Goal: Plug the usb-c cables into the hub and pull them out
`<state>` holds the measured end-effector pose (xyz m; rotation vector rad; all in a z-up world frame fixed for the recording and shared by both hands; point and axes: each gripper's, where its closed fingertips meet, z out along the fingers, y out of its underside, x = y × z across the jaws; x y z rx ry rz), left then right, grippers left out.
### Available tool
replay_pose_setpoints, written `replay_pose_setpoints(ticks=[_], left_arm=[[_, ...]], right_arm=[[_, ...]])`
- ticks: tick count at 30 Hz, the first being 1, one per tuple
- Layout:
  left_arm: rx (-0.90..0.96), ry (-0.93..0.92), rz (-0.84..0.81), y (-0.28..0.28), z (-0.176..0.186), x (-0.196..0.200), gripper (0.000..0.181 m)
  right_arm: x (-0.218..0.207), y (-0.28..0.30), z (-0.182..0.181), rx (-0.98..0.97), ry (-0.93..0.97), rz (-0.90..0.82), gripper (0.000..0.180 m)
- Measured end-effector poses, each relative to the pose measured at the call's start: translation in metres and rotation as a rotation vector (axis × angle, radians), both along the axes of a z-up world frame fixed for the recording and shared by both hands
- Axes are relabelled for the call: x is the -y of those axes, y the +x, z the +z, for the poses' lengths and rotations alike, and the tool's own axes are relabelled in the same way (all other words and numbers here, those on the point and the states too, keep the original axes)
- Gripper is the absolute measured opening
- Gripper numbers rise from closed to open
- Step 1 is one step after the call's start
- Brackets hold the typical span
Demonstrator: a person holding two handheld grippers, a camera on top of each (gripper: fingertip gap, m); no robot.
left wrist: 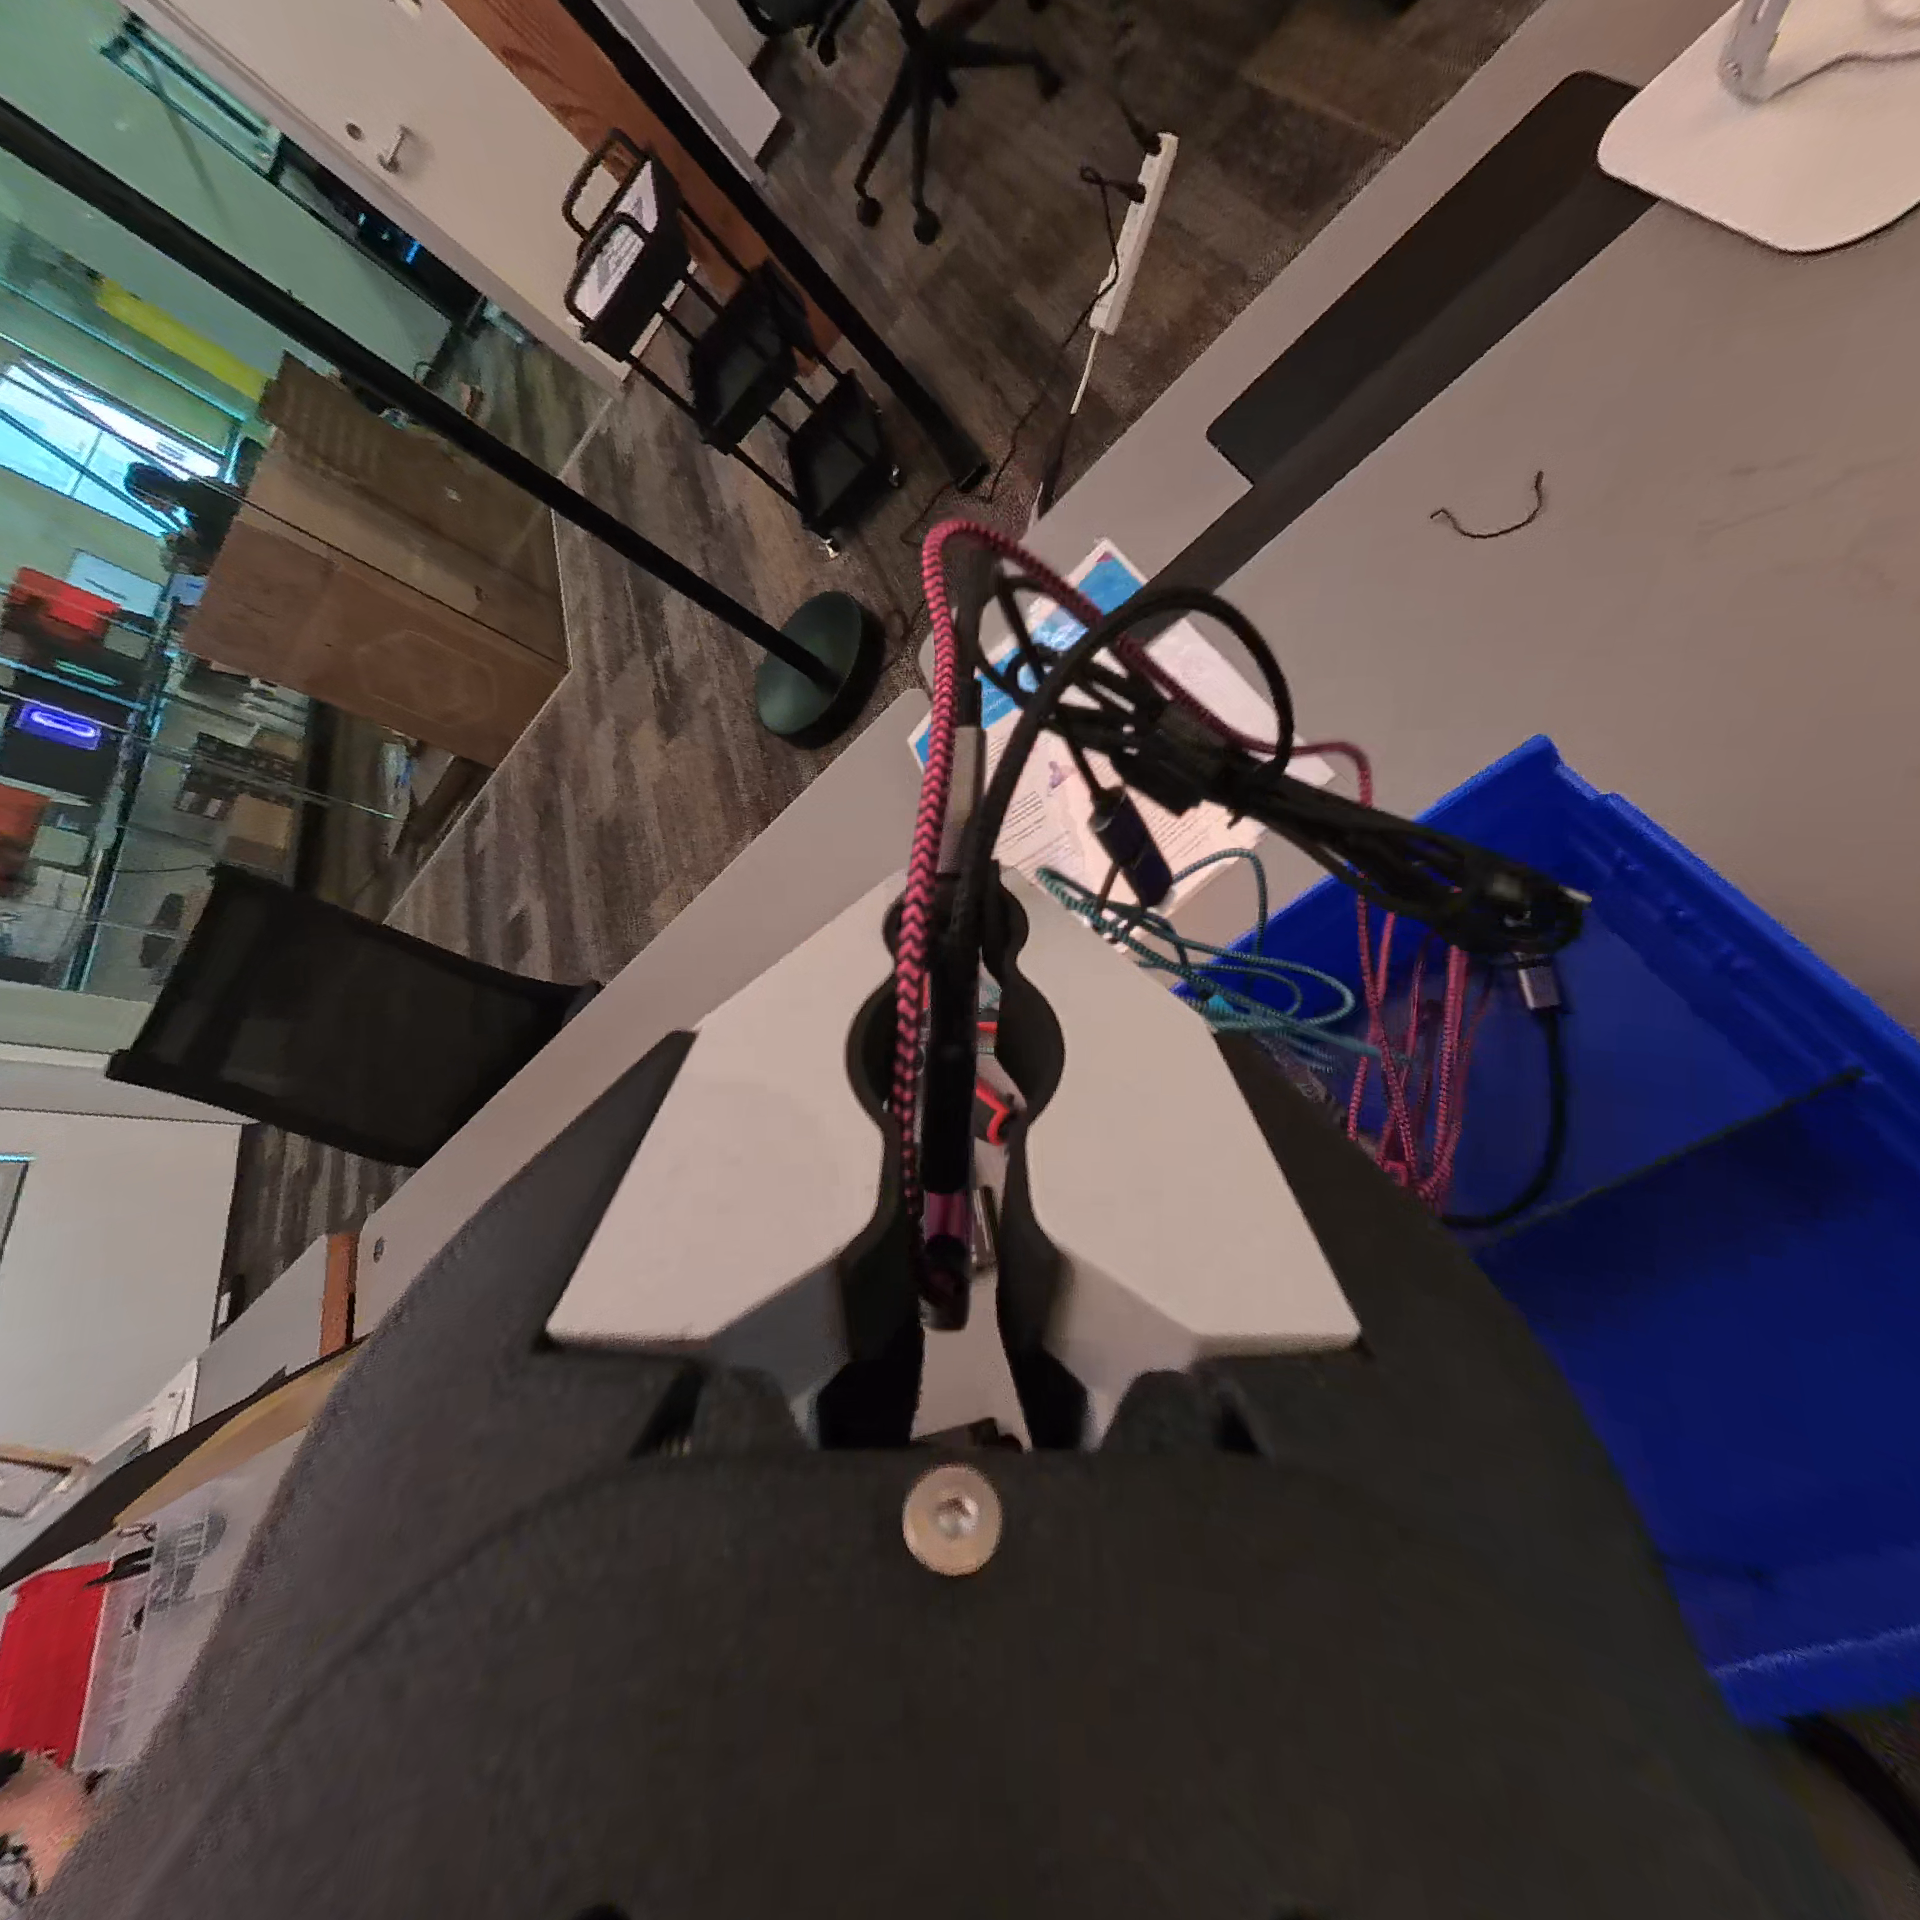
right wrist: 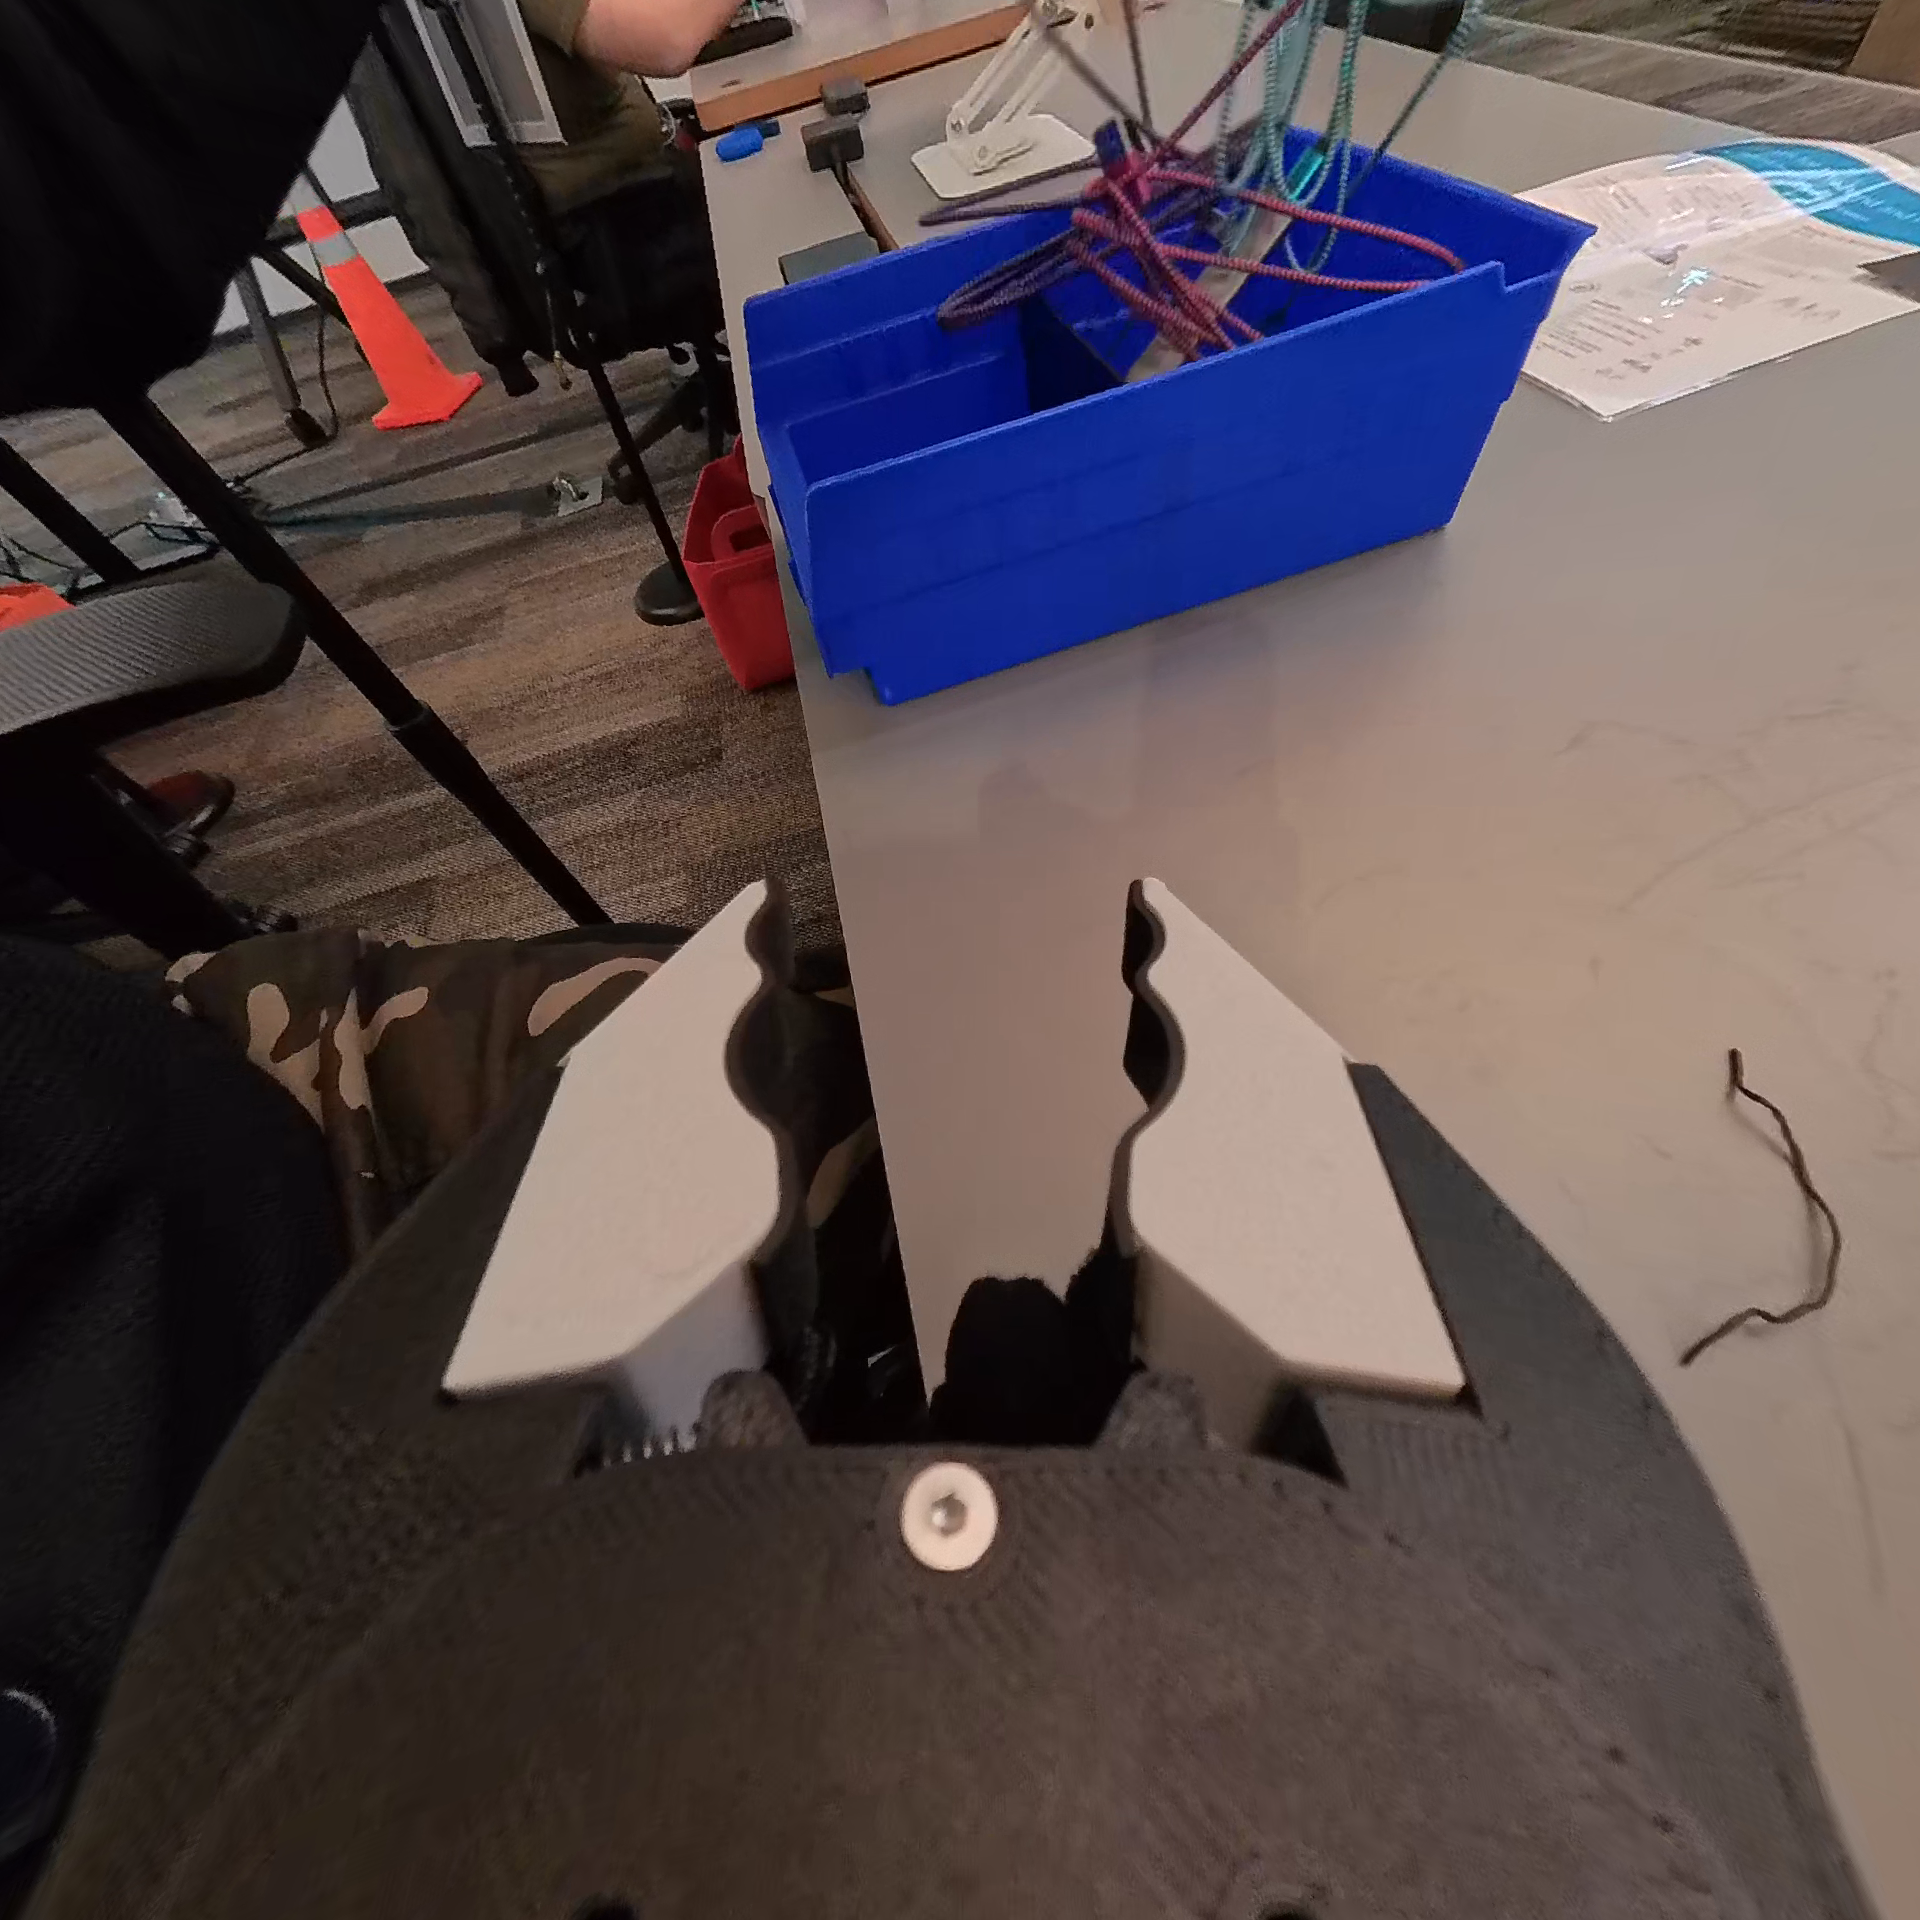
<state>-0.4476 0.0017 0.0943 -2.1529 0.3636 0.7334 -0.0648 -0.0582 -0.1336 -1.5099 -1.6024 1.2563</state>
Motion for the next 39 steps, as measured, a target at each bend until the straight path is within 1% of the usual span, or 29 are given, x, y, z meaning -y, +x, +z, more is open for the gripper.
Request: replay_pose_setpoints(ticks=[7, 11, 14, 18, 22, 26, 32, 36, 39], left_arm=[[-0.016, 0.027, 0.028, -0.005, 0.02, 0.002, 0.008], [0.025, 0.055, 0.046, -0.01, 0.032, -0.002, 0.007], [0.072, 0.088, 0.069, -0.017, 0.048, -0.008, 0.007], [0.096, 0.144, 0.093, -0.024, 0.08, -0.015, 0.007], [0.109, 0.228, 0.07, -0.018, 0.118, -0.017, 0.007], [0.13, 0.291, 0.062, -0.012, 0.148, -0.014, 0.007], [0.094, 0.344, 0.068, -0.002, 0.191, -0.021, 0.007], [0.163, 0.401, 0.075, -0.01, 0.218, -0.029, 0.007], [0.174, 0.431, 0.069, -0.006, 0.236, -0.037, 0.007]], right_arm=[[0.006, -0.002, 0.001, 0.003, 0.008, 0.017, 0.063], [0.005, -0.001, 0.002, 0.002, 0.006, 0.013, 0.063], [0.005, -0.001, 0.002, 0.001, 0.002, 0.014, 0.063], [0.007, -0.002, 0.003, 0.0, 0.004, 0.019, 0.063], [0.008, -0.002, 0.004, -0.005, 0.003, 0.024, 0.063], [0.007, -0.001, 0.006, -0.011, 0.001, 0.023, 0.063], [0.009, 0.0, 0.008, -0.018, 0.005, 0.027, 0.063], [0.009, 0.0, 0.012, -0.025, 0.009, 0.026, 0.063], [0.009, 0.001, 0.013, -0.027, 0.009, 0.024, 0.063]])
